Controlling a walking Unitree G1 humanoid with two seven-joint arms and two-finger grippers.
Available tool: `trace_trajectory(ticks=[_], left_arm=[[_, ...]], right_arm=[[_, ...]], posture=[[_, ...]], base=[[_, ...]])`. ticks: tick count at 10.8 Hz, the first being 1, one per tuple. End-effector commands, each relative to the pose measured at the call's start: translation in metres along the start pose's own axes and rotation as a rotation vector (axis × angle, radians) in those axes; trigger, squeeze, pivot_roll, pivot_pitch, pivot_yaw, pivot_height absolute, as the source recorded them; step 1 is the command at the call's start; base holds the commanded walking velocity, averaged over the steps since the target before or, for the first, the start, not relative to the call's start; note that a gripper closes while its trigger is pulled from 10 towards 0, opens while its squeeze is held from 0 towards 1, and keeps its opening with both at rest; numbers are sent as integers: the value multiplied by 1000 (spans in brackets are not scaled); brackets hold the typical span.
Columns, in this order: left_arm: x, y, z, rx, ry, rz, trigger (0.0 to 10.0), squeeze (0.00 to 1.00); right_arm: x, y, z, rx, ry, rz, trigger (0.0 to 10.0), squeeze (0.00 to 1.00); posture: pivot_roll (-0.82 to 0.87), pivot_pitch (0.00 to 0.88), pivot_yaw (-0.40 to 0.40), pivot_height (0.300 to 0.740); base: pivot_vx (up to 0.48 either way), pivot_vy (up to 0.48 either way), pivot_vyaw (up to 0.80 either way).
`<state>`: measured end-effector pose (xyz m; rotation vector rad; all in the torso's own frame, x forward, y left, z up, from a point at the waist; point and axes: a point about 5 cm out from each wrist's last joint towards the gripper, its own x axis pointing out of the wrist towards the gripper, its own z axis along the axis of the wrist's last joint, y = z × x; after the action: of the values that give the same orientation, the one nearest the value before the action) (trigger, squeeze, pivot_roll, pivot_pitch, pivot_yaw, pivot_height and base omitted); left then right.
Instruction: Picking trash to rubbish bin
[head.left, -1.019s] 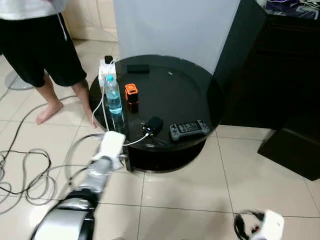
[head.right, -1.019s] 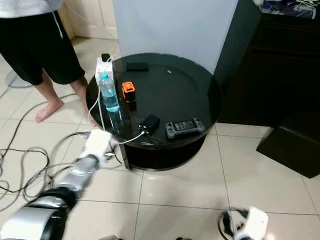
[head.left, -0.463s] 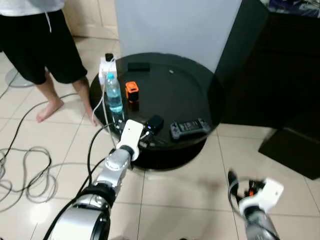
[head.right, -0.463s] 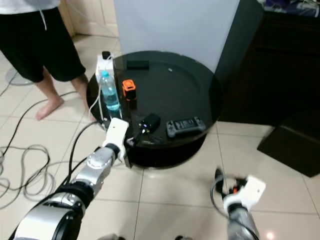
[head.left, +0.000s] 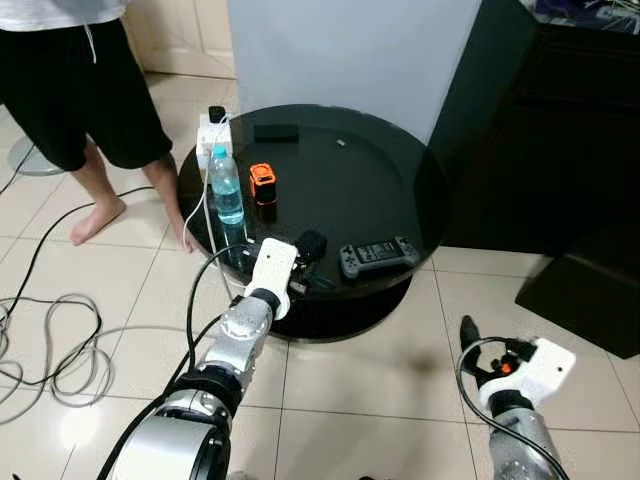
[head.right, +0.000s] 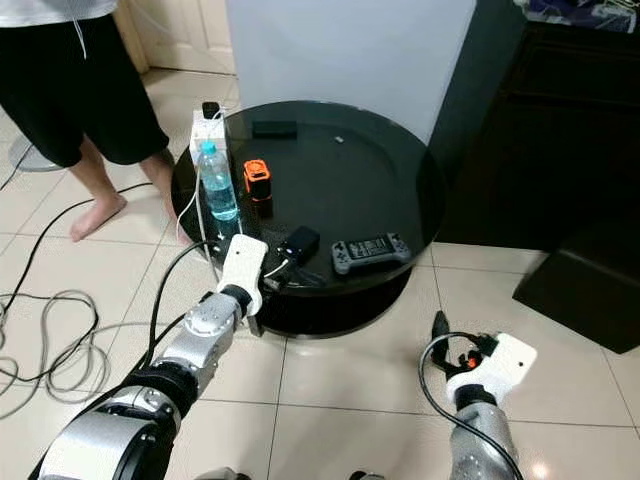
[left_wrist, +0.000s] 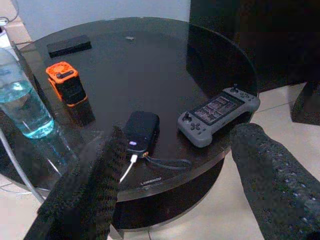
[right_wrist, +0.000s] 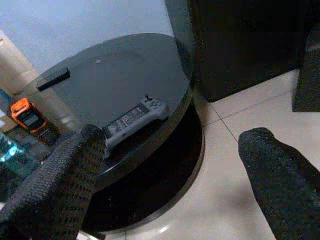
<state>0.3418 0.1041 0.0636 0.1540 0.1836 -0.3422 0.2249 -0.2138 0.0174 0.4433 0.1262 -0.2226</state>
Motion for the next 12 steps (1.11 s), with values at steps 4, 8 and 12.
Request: trace_trajectory(ticks=[4,8,12], left_arm=[[5,-2,14,26,-47,-15,10000,0],[-2,23,42,255,-229,75,10000,0],[-9,35,45,188,-248,134,10000,0]], right_arm=[[-1,6,15,17,-57,1,10000,0],[-14,22,56,-236,-130,114,10000,0],[-38,36,81,-370,-237,116,10000,0]], posture=[[93,57,-49,740],[101,69,-35,740],[98,68,-26,740]], base=[[0,0,0],[0,0,0],[0,0,0]])
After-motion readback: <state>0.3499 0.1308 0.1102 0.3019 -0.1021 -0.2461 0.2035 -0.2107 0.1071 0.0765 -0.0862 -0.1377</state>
